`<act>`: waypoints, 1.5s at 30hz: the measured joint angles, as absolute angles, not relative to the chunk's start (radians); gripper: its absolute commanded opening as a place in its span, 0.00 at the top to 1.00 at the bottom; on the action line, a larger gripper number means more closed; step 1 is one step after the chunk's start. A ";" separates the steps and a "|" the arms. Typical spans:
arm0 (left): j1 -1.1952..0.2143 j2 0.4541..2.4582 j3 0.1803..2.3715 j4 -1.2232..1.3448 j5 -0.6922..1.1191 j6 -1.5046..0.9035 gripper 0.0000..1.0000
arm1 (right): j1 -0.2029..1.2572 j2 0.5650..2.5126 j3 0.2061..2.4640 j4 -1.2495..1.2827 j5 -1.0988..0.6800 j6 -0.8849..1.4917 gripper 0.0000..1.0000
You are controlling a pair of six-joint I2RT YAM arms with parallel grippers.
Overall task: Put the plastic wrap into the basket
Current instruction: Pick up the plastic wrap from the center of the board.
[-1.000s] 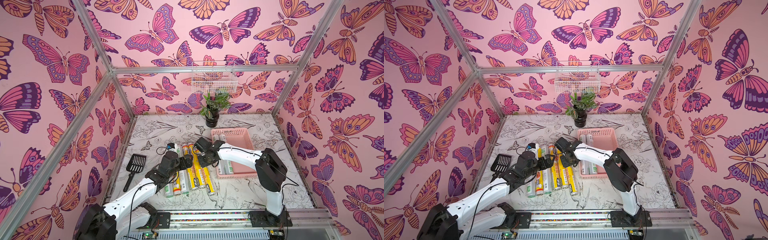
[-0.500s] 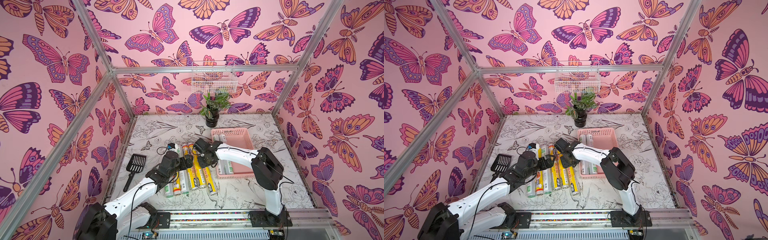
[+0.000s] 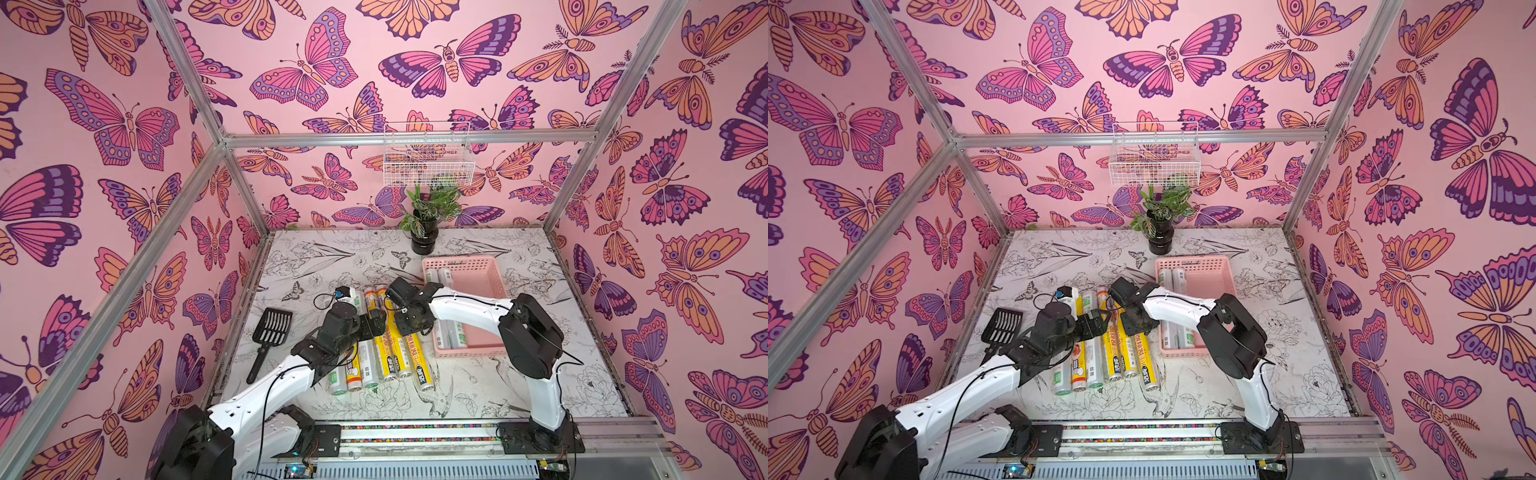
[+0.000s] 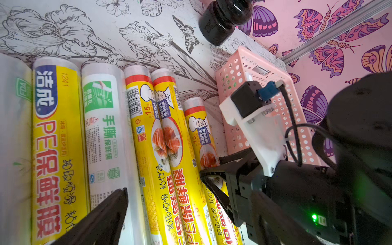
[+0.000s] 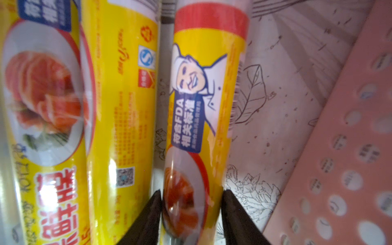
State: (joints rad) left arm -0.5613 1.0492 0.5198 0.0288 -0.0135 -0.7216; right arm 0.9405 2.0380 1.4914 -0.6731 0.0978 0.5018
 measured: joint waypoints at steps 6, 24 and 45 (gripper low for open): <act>-0.561 1.049 0.522 0.029 -0.016 -0.722 0.04 | 0.941 2.059 1.491 -0.672 0.101 0.510 0.49; -0.561 1.049 0.524 0.029 -0.016 -0.722 0.04 | 0.943 2.074 1.490 -0.664 0.131 0.527 0.66; -0.579 1.194 0.747 0.030 0.069 -0.686 0.04 | 0.898 1.602 1.337 -0.566 0.171 0.526 0.76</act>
State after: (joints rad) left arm -0.5785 1.1938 0.7471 0.0296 0.0692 -0.6861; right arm 0.8982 1.6016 1.3369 -0.5659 0.1715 0.5262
